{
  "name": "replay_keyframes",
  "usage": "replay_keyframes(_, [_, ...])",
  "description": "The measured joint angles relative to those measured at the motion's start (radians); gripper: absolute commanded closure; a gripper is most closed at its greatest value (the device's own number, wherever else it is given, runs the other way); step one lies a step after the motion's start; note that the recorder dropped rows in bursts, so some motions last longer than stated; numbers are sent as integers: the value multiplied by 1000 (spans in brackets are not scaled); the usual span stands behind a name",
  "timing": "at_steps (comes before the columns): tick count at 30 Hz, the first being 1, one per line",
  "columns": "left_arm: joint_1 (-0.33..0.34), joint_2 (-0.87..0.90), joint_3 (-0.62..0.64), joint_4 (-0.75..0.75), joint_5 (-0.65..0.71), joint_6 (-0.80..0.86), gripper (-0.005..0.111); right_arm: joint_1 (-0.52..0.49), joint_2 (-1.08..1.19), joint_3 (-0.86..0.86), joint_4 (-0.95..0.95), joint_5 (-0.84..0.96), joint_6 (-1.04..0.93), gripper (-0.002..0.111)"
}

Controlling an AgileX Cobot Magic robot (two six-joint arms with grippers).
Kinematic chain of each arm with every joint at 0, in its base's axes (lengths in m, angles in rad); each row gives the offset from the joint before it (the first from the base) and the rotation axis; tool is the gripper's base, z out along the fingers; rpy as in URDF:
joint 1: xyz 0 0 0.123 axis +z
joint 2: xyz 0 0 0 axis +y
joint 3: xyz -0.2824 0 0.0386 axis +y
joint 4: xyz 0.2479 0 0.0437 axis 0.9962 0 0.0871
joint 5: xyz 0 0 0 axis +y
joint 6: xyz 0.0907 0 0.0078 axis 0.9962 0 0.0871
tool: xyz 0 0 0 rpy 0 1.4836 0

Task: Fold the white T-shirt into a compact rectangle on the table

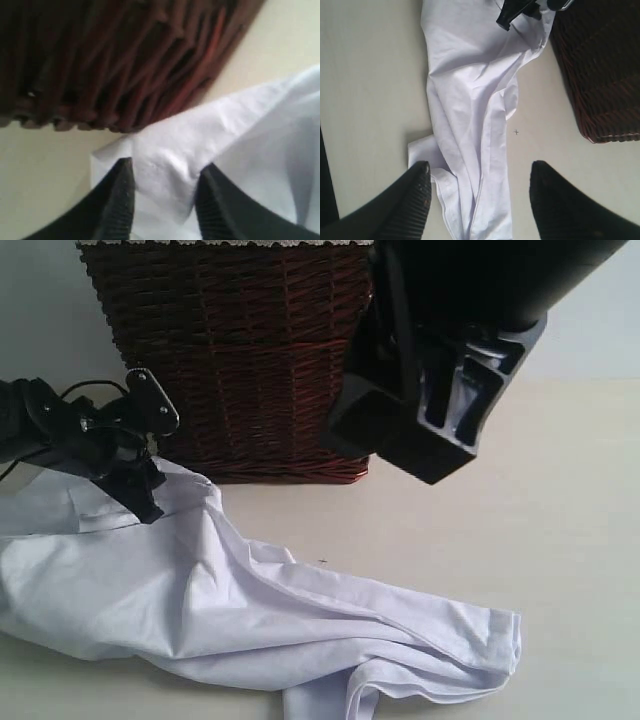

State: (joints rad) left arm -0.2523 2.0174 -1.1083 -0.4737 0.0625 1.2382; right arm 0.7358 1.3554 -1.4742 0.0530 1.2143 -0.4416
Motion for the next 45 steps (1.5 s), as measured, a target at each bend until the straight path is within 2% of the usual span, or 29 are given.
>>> replay_keyframes(1, [0, 0, 0, -4, -12, -5, 105, 0, 0, 0, 0, 0, 0, 52])
replay_keyframes(2, [0, 0, 0, -5, -15, -7, 106, 0, 0, 0, 0, 0, 0, 52])
replay_keyframes(7, [0, -2, 0, -2, 27, -9, 107, 0, 0, 0, 0, 0, 0, 52])
replay_keyframes(11, [0, -56, 0, 18, 119, -9, 107, 0, 0, 0, 0, 0, 0, 52])
replay_keyframes(17, [-1, -276, 0, 87, 262, -56, 107, 0, 0, 0, 0, 0, 0, 52])
replay_keyframes(20, [-1, -394, 0, 239, 377, -182, 107, 0, 0, 0, 0, 0, 0, 52])
replay_keyframes(24, [-1, -556, 0, 447, 646, -367, 107, 0, 0, 0, 0, 0, 0, 52])
replay_keyframes(29, [-2, -730, 0, 552, 1004, -503, 107, 0, 0, 0, 2, 0, 0, 52])
replay_keyframes(30, [-2, -773, 1, 552, 1074, -522, 107, 0, 0, 0, 3, 0, 0, 52])
replay_keyframes(33, [-2, -874, 19, 496, 1132, -576, 107, 0, 0, 0, 12, -2, 0, 52])
replay_keyframes(37, [-2, -1029, 75, 295, 1148, -584, 107, 0, 0, 0, 21, -2, 0, 52])
replay_keyframes(39, [-2, -1103, 119, 203, 1156, -617, 107, 0, 0, 0, 35, -2, 0, 52])
replay_keyframes(45, [-15, -1281, 318, 67, 1160, -789, 107, 0, 0, 0, 81, -2, 0, 52])
